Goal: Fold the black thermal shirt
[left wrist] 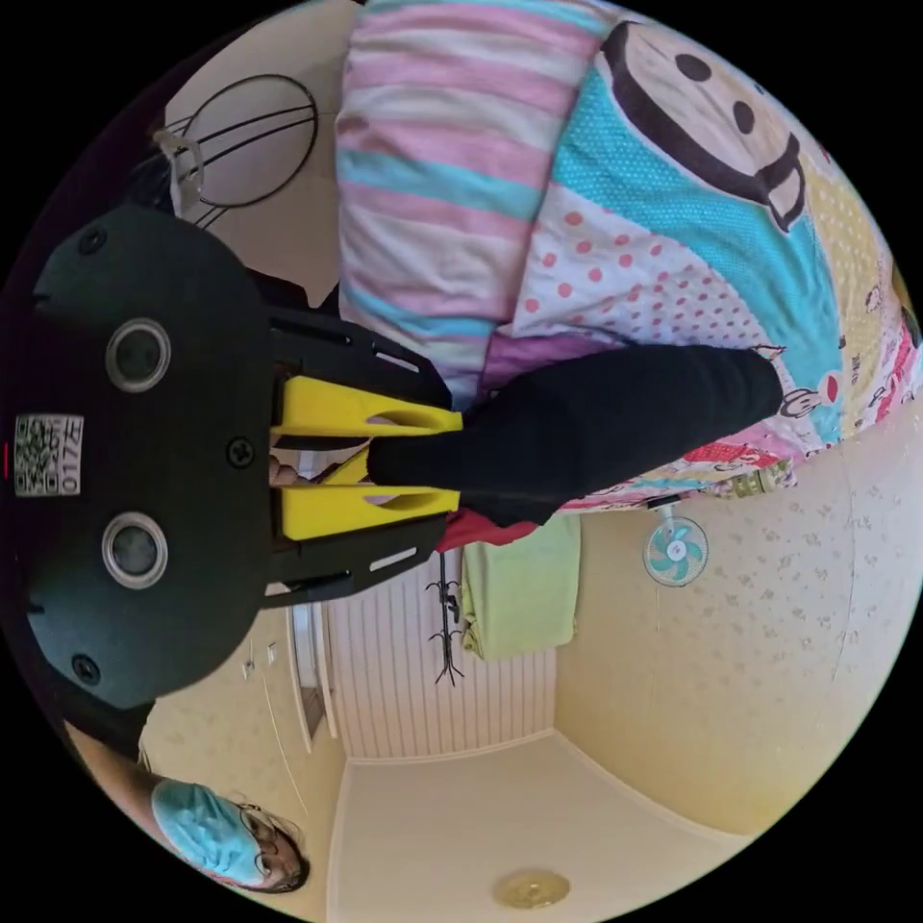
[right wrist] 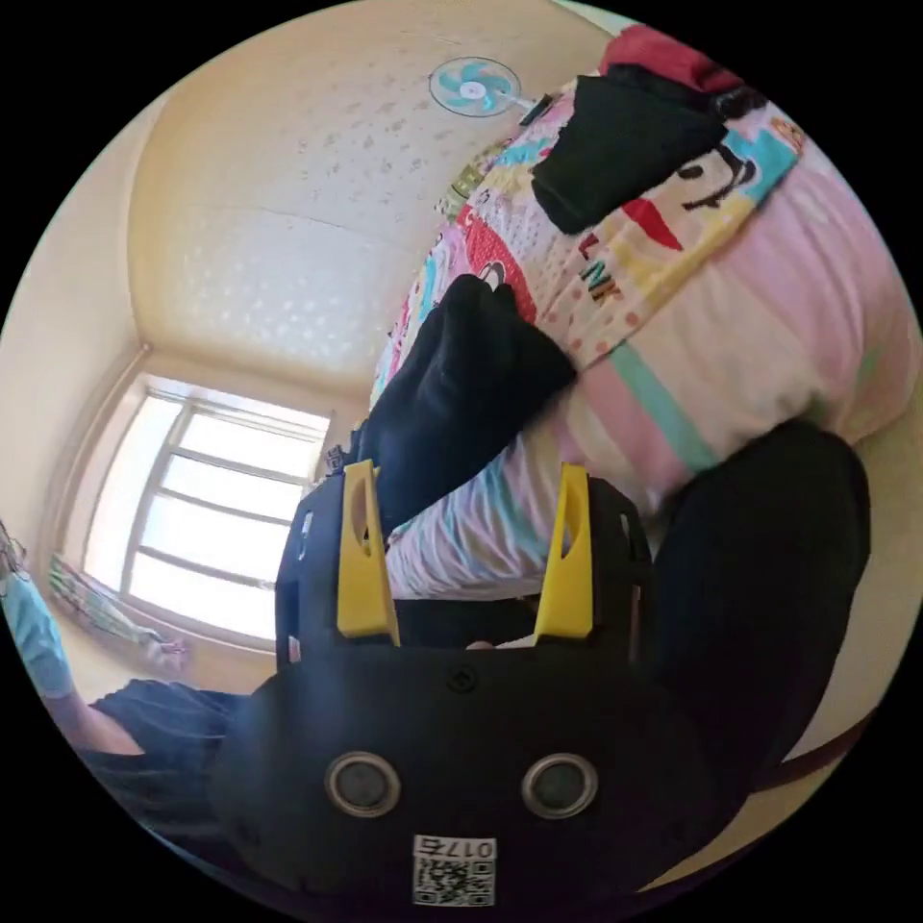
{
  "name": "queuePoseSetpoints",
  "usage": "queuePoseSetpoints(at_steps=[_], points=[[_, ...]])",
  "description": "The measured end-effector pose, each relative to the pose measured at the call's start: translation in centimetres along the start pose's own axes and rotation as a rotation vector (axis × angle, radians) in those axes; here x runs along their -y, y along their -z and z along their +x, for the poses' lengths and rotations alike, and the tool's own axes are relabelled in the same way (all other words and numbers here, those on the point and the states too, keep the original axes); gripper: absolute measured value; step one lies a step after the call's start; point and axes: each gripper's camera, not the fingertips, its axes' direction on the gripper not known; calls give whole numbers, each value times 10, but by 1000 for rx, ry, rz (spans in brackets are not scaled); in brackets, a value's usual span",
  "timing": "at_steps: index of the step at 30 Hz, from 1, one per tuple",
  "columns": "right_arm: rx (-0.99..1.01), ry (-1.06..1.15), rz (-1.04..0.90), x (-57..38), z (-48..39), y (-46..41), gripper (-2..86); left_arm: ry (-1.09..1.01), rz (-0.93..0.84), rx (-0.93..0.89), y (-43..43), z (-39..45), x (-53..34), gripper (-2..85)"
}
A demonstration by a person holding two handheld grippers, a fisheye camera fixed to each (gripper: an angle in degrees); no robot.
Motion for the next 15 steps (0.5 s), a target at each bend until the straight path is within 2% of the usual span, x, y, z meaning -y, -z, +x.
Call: queuePoseSetpoints(at_steps=[2,6,8,12,14,15], points=[[240,-151,-5,-8,30,1,258,-34,-31,46,-8,17,-31,77],[345,-211,-38,12,57,-13,244,-97,-143,20,-9,36,-88,75],[489,-207,-27,24,69,-18,205,-165,-208,39,2,47,-101,76],[592,-237,-1,20,76,-10,170,-283,-291,-64,75,49,-94,70],[663,-157,-1,19,63,9,167,-341,-182,-109,136,45,-82,57],[671,-116,1,19,56,15,167,-407,-51,-146,186,38,-70,55]])
